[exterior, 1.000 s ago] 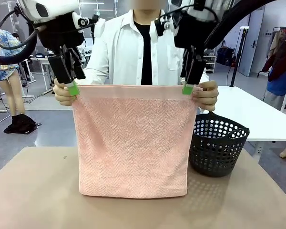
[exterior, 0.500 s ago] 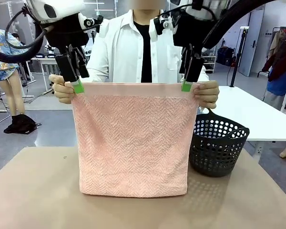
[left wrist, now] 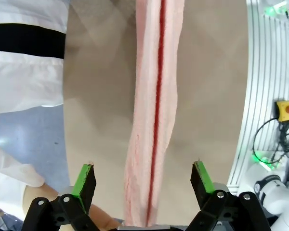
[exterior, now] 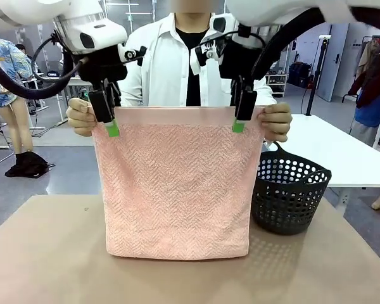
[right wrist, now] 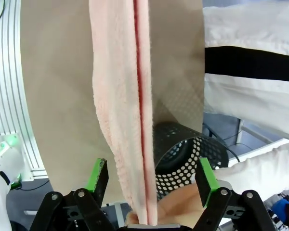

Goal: Fold the towel.
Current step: Release the end of the 100 cm Hotel Towel you were holding and grab the top end of the folded side.

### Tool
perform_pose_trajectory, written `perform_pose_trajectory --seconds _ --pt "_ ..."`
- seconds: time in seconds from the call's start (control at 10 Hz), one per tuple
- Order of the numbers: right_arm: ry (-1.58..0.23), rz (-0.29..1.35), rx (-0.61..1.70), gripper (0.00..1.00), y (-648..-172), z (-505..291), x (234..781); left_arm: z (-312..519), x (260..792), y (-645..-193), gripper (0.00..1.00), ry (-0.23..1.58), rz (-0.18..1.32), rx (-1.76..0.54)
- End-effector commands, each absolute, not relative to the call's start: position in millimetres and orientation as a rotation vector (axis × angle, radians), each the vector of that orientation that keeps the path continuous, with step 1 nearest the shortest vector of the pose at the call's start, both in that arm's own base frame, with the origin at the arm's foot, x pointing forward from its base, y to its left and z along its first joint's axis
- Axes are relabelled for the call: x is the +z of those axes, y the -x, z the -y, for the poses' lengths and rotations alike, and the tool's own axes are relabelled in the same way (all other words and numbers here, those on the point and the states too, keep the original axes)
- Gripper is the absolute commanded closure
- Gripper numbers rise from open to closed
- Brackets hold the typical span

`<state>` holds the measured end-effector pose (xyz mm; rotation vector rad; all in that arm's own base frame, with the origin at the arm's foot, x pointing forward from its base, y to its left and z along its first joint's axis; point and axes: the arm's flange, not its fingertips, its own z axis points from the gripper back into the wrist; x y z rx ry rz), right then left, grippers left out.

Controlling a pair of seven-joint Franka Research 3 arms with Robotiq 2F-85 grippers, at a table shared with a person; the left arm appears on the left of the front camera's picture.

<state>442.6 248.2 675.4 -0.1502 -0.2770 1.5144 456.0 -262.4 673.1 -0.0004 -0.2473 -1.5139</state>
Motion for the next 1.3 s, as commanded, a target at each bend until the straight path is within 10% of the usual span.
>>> perform_pose_trajectory --seconds 0.0,0.1,0.2,0.3,0.4,0.5,0.6,1.2 --pt "0.143 0.22 1.521 0.12 -448.8 -246.0 671.4 259.8 669.1 -459.5 0.0 0.021 0.197 -1.49" --pt "0.145 0.211 1.514 0.24 -449.8 -246.0 667.8 259.5 664.8 -460.4 0.35 0.005 0.188 -1.494" --pt "0.147 0.204 1.511 0.68 -450.0 -246.3 666.3 260.3 663.8 -459.8 0.6 0.012 0.179 -1.496" --pt "0.147 0.202 1.511 0.83 -450.0 -246.3 665.3 260.8 662.7 -459.1 0.95 0.016 0.185 -1.498" --pt "0.144 0.202 1.511 1.0 -449.9 -246.2 664.4 259.8 661.8 -458.4 1.0 0.025 0.187 -1.5" --pt "0.129 0.204 1.513 0.85 -450.0 -245.5 663.2 257.6 661.5 -458.5 1.0 0.039 0.189 -1.491" --pt "0.12 0.204 1.514 1.0 -450.3 -245.4 662.9 256.9 662.1 -457.7 1.0 0.04 0.191 -1.493" --pt "0.126 0.213 1.508 1.0 -446.1 -244.5 662.5 255.4 661.7 -453.2 1.0 0.04 0.202 -1.498"
